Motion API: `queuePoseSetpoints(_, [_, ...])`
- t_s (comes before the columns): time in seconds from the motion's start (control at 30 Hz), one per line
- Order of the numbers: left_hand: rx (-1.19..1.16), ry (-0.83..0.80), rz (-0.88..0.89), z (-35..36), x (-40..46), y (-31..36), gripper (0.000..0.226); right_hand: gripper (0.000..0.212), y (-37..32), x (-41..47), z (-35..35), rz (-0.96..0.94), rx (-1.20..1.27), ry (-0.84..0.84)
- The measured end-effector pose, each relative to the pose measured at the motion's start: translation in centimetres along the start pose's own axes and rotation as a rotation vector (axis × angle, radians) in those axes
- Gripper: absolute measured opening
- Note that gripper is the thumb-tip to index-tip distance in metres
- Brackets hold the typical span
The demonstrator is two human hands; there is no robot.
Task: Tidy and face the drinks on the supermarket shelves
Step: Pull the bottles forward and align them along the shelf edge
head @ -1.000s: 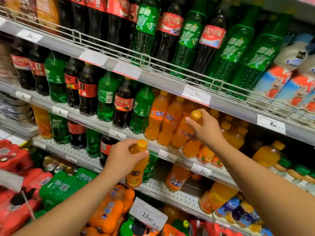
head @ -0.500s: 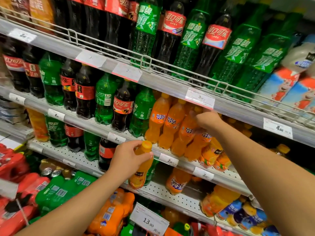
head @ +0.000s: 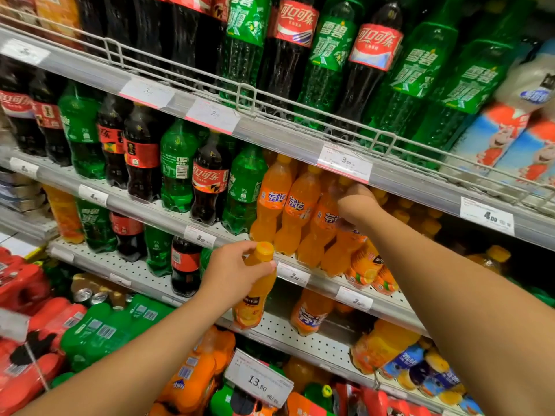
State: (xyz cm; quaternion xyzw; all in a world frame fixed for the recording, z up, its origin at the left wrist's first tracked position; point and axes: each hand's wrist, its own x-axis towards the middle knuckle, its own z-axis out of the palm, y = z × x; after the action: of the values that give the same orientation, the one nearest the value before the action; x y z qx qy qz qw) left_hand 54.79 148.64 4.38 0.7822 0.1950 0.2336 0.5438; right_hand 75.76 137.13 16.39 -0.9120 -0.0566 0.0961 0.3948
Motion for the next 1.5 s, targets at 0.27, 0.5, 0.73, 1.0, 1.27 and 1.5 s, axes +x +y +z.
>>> queuePoseSetpoints(0.27, [0.022, -0.029, 0.007, 1.0, -0.2, 1.4, 0.023, 0.059, 7.1, -7.7, 1.5, -0.591, -0.123, 0.171])
queuePoseSetpoints(0.5, [0.101, -0.125, 0.082, 7.2, -1.7, 4.4, 0.015, 0.068, 16.9, -14.2, 2.3, -0.418, 0.030, -0.305])
queuePoseSetpoints(0.73, [0.053, -0.296, 0.140, 16.0, -4.1, 9.0, 0.014, 0.068, 21.6, -13.8, -3.7, -0.413, -0.050, 0.000])
queuePoseSetpoints(1.0, [0.426, -0.224, 0.615, 17.9, -2.0, 14.6, 0.057, 0.051, 22.8, -10.3, -14.0, -0.502, -0.018, 0.242])
queuePoseSetpoints(1.27, [1.211, 0.074, 0.718, 14.3, 4.9, 16.1, 0.101, 0.062, 22.5, -4.5, -18.4, -0.504, -0.061, 0.361])
queuePoseSetpoints(1.5, [1.213, 0.132, 0.737, 14.7, 4.8, 15.5, 0.102, 0.062, 22.8, -1.5, -17.3, -0.421, -0.117, 0.361])
